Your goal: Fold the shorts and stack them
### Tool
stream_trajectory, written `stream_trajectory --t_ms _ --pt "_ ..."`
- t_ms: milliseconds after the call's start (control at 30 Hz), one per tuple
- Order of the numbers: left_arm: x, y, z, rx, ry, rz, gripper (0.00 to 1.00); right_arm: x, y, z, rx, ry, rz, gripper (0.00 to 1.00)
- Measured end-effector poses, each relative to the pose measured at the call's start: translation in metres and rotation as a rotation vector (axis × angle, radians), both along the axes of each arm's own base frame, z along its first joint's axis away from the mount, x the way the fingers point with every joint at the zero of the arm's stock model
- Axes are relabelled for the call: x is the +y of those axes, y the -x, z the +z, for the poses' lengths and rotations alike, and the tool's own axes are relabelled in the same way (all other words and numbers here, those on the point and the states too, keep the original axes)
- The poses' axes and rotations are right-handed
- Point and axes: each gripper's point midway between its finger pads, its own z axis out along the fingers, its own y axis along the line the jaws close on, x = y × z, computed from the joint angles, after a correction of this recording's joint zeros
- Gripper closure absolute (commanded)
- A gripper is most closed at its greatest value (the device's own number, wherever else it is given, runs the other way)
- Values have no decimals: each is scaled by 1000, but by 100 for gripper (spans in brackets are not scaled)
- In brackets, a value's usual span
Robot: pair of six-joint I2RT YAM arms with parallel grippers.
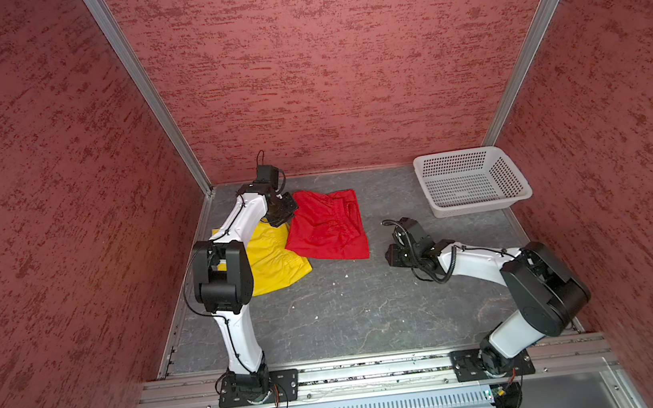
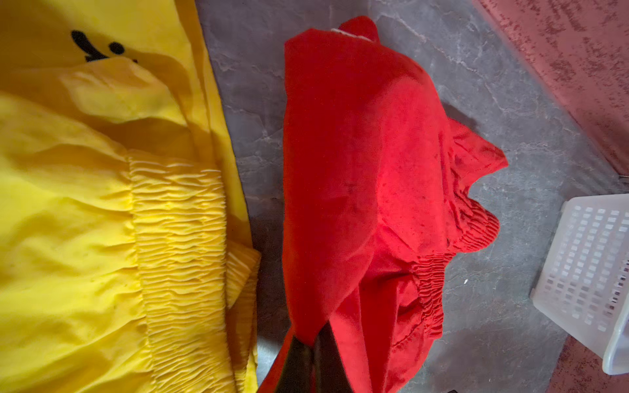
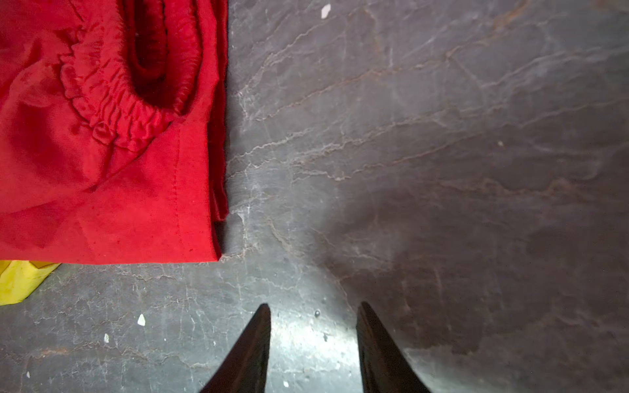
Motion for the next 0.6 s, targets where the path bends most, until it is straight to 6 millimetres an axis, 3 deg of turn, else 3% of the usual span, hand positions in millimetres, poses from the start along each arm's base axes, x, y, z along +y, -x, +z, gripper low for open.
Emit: stream_trajectory --t_ms 167,400,500,600 --pt "2 3 13 9 -24 -11 100 -1 1 -2 -6 -9 4 57" --pt "9 -2 50 -33 -62 -23 100 3 1 -7 0 -30 18 58" --pt "22 4 56 -25 -70 -11 100 6 0 -8 0 -39 23 58" --pt "52 13 67 -19 -67 44 100 8 0 -10 2 -45 28 58"
